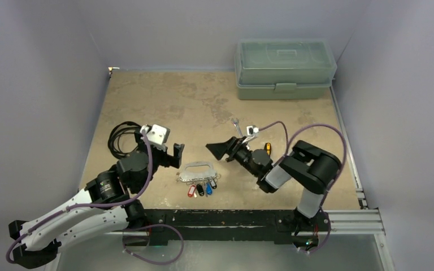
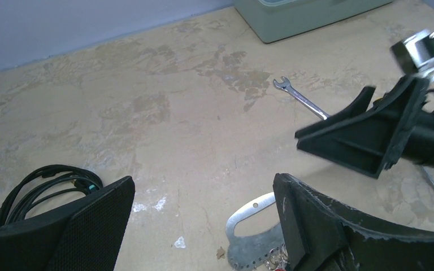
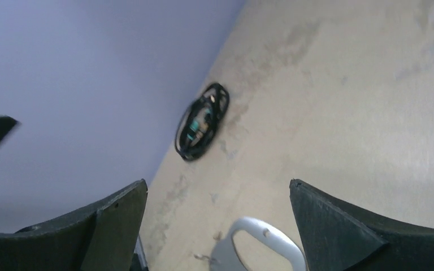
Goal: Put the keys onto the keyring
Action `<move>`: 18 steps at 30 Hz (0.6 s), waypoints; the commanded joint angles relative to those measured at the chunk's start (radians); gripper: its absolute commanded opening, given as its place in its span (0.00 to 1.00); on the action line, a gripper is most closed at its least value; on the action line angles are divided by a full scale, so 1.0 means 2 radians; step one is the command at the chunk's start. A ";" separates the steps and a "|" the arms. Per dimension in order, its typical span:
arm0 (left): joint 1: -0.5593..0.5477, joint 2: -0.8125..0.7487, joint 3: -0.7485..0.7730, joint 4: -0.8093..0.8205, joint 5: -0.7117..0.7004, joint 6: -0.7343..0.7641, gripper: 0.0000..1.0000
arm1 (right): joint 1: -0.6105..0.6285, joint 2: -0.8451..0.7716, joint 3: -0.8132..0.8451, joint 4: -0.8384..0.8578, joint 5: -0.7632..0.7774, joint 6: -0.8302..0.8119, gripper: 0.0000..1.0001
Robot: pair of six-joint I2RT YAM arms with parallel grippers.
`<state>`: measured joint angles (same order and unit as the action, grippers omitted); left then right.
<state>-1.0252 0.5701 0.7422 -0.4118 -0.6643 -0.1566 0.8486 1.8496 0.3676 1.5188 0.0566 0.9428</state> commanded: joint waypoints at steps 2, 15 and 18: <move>0.005 -0.002 -0.001 0.014 0.000 -0.005 0.92 | -0.016 -0.154 0.042 -0.150 0.034 -0.122 0.99; 0.009 0.047 -0.025 0.024 -0.042 0.017 0.96 | -0.016 -0.461 0.106 -0.546 0.319 -0.305 0.99; 0.017 0.080 -0.027 0.028 -0.077 0.000 0.96 | -0.016 -0.520 0.101 -0.593 0.362 -0.327 0.99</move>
<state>-1.0115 0.6598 0.6968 -0.3965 -0.7273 -0.1387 0.8177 0.9321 0.5438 0.5518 0.5430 0.4129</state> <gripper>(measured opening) 0.957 0.987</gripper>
